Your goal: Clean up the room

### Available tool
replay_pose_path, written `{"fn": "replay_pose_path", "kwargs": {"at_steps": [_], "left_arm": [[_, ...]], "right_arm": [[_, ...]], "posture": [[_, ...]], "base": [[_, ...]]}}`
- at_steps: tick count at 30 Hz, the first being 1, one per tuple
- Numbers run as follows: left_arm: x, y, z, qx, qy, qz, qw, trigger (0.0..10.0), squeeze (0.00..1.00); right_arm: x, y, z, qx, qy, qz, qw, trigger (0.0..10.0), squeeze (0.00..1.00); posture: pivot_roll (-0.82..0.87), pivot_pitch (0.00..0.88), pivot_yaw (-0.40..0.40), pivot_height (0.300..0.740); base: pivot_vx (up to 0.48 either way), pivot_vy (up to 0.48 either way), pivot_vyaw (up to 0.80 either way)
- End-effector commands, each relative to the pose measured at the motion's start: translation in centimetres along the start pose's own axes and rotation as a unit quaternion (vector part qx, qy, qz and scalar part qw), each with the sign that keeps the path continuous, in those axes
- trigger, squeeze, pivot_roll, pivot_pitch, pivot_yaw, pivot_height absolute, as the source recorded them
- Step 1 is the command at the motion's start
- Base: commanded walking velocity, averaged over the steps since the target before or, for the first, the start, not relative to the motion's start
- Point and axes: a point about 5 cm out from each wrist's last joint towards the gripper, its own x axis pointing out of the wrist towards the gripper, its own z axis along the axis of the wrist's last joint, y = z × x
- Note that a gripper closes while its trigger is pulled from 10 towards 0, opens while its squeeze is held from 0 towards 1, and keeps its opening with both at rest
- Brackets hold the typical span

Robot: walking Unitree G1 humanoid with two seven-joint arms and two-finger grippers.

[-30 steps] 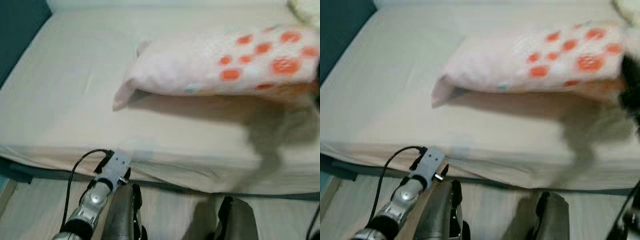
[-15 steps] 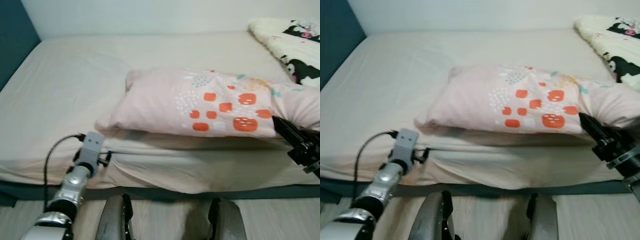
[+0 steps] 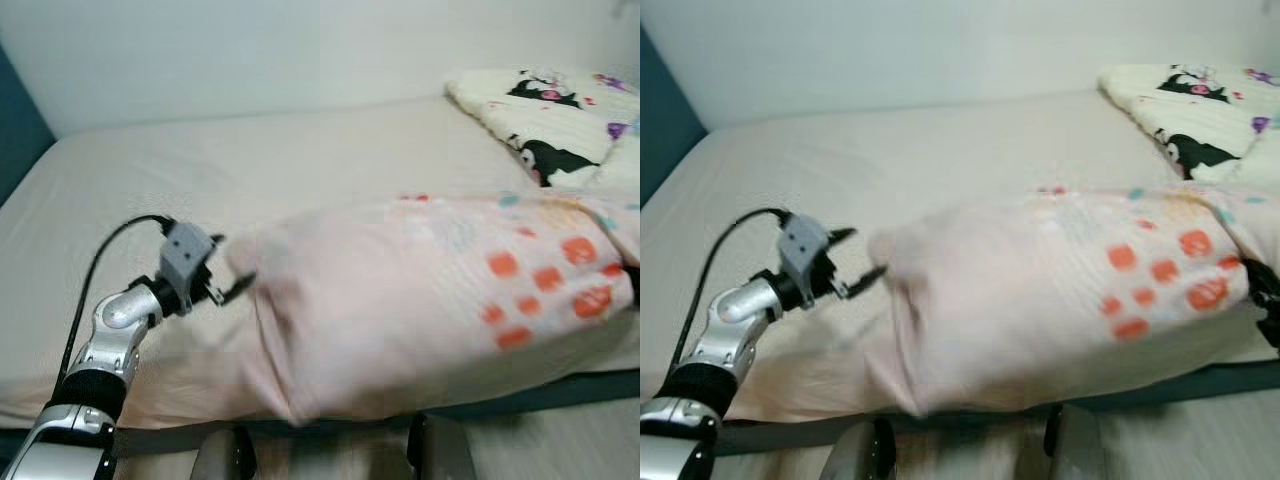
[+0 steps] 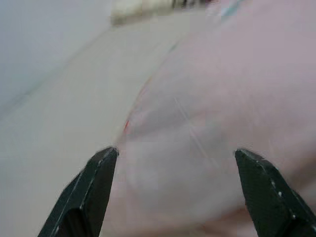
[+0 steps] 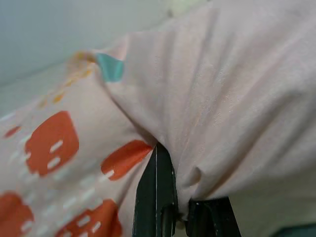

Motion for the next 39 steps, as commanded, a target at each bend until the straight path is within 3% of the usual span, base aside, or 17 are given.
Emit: {"fn": "replay_pose_path", "kwargs": {"at_steps": [1,2,5,7,12,13,15,16,17,18,19,25,26,27,28,32,39], "left_arm": [[-0.5,0.3,1.0,0.024,-0.005,-0.045,0.999,10.0,0.0],[-0.4,-0.4,1.7,0.042,-0.01,-0.091,0.995,10.0,0.0],[-0.3,-0.9,2.1,0.054,-0.012,-0.122,0.991,10.0,0.0],[0.0,-2.8,2.8,0.071,-0.024,-0.179,0.981,10.0,0.0],[0.9,-5.5,3.4,0.067,-0.056,-0.203,0.975,10.0,0.0],[1.5,-6.9,2.4,0.064,-0.049,-0.197,0.977,10.0,0.0],[1.5,-6.9,2.4,0.064,-0.049,-0.197,0.977,10.0,0.0],[1.7,-7.4,2.0,0.057,-0.047,-0.193,0.978,10.0,0.0],[1.8,-8.0,1.6,0.05,-0.043,-0.186,0.98,10.0,0.0],[1.9,-8.3,1.4,0.045,-0.04,-0.181,0.982,10.0,0.0],[1.9,-8.8,0.9,0.041,-0.03,-0.18,0.982,10.0,0.0],[1.4,-11.2,-0.7,0.054,0.013,-0.208,0.977,10.0,0.0],[1.1,-11.9,-1.2,0.057,0.024,-0.22,0.974,10.0,0.0],[1.1,-11.9,-1.2,0.057,0.024,-0.22,0.974,10.0,0.0],[0.9,-12.5,-1.6,0.063,0.033,-0.228,0.971,10.0,0.0],[0.6,-13.6,-2.3,0.076,0.047,-0.24,0.967,10.0,0.0],[1.0,-13.8,-2.4,0.058,0.04,-0.21,0.975,10.0,0.0]], "right_arm": [[0.0,-0.7,1.5,-0.022,-0.031,-0.033,0.999,0.0,0.0],[0.1,-1.2,1.6,-0.02,-0.032,-0.053,0.998,0.0,0.0],[0.2,-1.5,1.7,-0.019,-0.033,-0.065,0.997,0.0,0.0],[0.4,-1.9,1.9,-0.016,-0.038,-0.092,0.995,0.0,0.0],[1.2,-2.4,1.2,-0.009,-0.028,-0.129,0.991,0.0,0.0],[1.2,-3.6,0.2,-0.01,-0.005,-0.194,0.981,0.0,0.0],[1.2,-3.6,0.2,-0.01,-0.005,-0.194,0.981,0.0,0.0],[1.2,-4.3,-0.3,-0.013,0.006,-0.227,0.974,0.0,0.0],[1.2,-4.5,-0.6,-0.009,0.01,-0.247,0.969,4.6,0.0],[1.3,-4.6,-0.8,-0.006,0.01,-0.254,0.967,4.6,0.0],[1.6,-4.3,-1.0,0.003,0.003,-0.247,0.969,10.0,0.0],[2.5,-2.9,-2.1,0.035,-0.006,-0.208,0.978,10.0,0.0],[2.6,-2.5,-2.4,0.048,-0.009,-0.195,0.98,10.0,0.46],[2.6,-2.5,-2.4,0.048,-0.009,-0.195,0.98,10.0,0.46],[2.7,-2.2,-2.7,0.06,-0.011,-0.186,0.981,10.0,1.0],[2.9,-1.2,-3.5,0.106,-0.018,-0.156,0.982,10.0,1.0],[2.2,0.6,-6.6,0.17,0.002,-0.109,0.979,10.0,1.0]], "posture": [[-0.05,0.0,0.06,0.5],[-0.05,0.0,0.062,0.5],[-0.05,0.0,0.062,0.5],[-0.05,0.0,0.06,0.5],[-0.05,0.0,0.057,0.5],[-0.04,0.0,0.049,0.5],[-0.04,0.0,0.049,0.5],[-0.04,0.0,0.046,0.5],[-0.04,0.0,0.046,0.5],[-0.04,0.0,0.046,0.5],[-0.04,0.0,0.046,0.5],[-0.04,0.0,0.046,0.5],[-0.04,0.0,0.046,0.5],[-0.04,0.0,0.046,0.5],[-0.05,0.0,0.047,0.5],[-0.05,0.0,0.047,0.5],[-0.05,0.0,0.048,0.5]], "base": [[0.0,0.0,0.0],[0.0,0.0,0.0],[0.0,0.0,0.0],[0.0,0.0,0.0],[0.0,0.0,0.0],[0.0,0.0,0.0],[0.0,0.0,0.0],[0.0,0.0,0.0],[0.0,0.0,0.0],[0.0,0.0,0.0],[0.0,0.0,0.0],[0.0,0.0,0.0],[0.0,0.0,0.0],[0.0,0.0,0.0],[0.0,0.0,0.0],[0.0,0.0,0.0],[0.0,0.0,0.0]]}}
